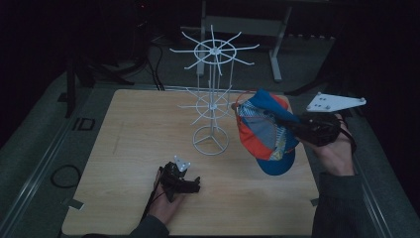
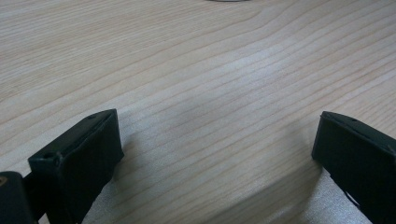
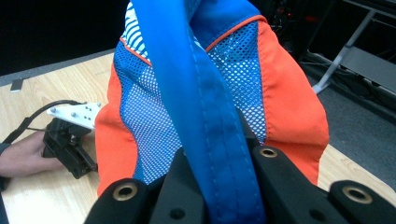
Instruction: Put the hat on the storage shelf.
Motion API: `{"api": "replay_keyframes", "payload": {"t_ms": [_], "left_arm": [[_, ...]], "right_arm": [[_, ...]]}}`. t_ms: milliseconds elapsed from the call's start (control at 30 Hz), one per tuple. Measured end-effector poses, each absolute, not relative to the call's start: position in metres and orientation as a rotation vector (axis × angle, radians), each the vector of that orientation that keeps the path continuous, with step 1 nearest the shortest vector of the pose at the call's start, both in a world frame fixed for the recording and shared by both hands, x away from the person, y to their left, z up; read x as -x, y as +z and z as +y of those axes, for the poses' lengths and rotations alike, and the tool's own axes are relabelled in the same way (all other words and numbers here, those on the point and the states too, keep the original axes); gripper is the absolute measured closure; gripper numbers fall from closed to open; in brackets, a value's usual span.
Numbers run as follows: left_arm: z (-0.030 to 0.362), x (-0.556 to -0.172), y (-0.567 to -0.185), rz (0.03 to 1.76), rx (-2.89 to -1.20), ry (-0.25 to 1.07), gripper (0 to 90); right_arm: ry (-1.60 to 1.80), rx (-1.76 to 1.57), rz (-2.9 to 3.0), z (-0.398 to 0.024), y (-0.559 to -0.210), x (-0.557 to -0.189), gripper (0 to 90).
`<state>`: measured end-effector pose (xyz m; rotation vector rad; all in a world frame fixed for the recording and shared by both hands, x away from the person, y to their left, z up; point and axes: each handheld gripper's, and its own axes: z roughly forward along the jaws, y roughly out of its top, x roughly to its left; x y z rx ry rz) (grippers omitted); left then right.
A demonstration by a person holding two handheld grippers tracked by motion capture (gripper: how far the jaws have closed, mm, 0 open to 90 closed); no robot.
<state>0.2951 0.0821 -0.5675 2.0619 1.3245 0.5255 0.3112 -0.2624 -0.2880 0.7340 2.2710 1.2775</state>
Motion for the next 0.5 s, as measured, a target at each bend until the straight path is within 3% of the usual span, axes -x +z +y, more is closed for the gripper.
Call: {"api": "replay_keyframes", "payload": {"t_ms": [500], "left_arm": [[0.082,-0.2951,-0.5676,1.325,-2.06,0.526,1.9]], "right_arm": [[1.341,-0.75,2.216,-0.2665,-0.2794,-0.3135,88.2]]}}
